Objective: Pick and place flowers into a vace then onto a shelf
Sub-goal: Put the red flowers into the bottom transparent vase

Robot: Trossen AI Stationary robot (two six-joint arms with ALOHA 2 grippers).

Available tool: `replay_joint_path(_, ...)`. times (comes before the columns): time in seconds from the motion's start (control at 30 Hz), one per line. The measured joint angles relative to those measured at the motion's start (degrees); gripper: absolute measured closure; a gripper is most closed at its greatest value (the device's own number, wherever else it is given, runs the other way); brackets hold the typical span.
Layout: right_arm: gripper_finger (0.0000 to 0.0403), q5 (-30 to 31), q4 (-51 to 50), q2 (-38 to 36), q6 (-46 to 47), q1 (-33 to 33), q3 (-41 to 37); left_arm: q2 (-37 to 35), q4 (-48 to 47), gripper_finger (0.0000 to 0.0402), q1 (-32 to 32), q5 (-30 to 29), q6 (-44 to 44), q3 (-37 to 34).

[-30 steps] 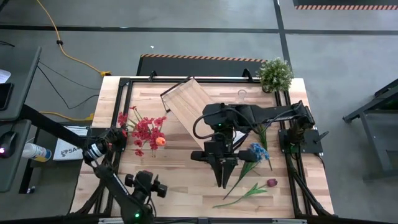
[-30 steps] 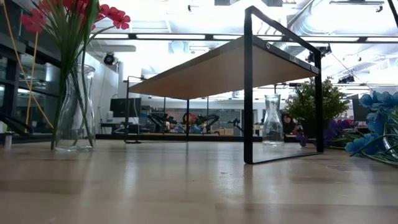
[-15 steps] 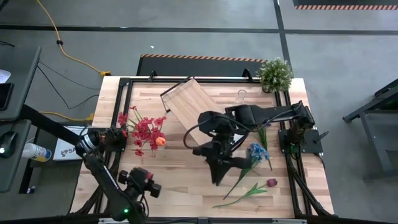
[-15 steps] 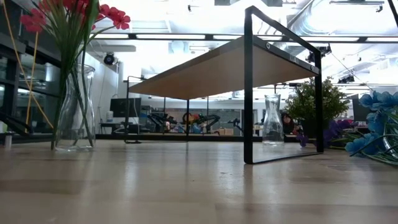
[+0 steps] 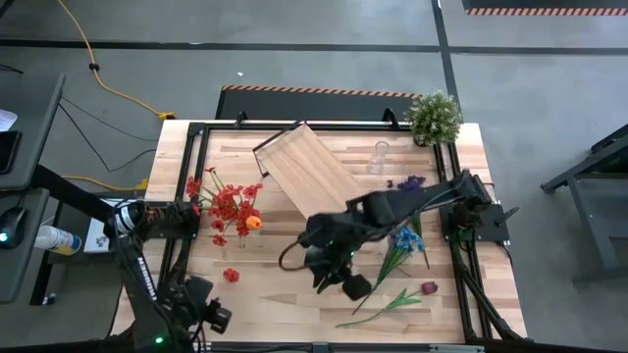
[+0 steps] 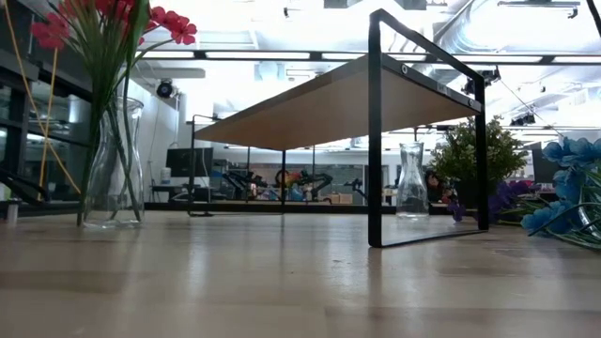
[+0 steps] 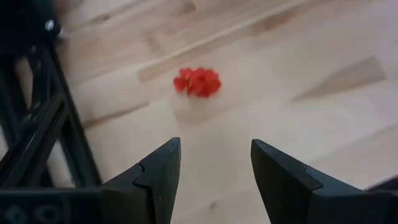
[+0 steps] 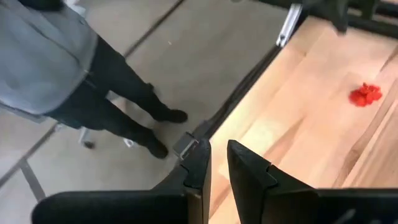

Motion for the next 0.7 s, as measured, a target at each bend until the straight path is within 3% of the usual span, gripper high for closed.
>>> replay_joint_path(0.4,0.0353,2.73,8.16,8.84,8.40,-0.10,-0.05,0.00,-0.01,0.0172,-1.75,3.77,2.31,0.97)
replay_joint_path(0.7,0.0336,12.87,8.57,9.68,14.53,-1.81,-0.05,-0.97,-0.02,0.0172,-6.00,4.15,1.92,0.97)
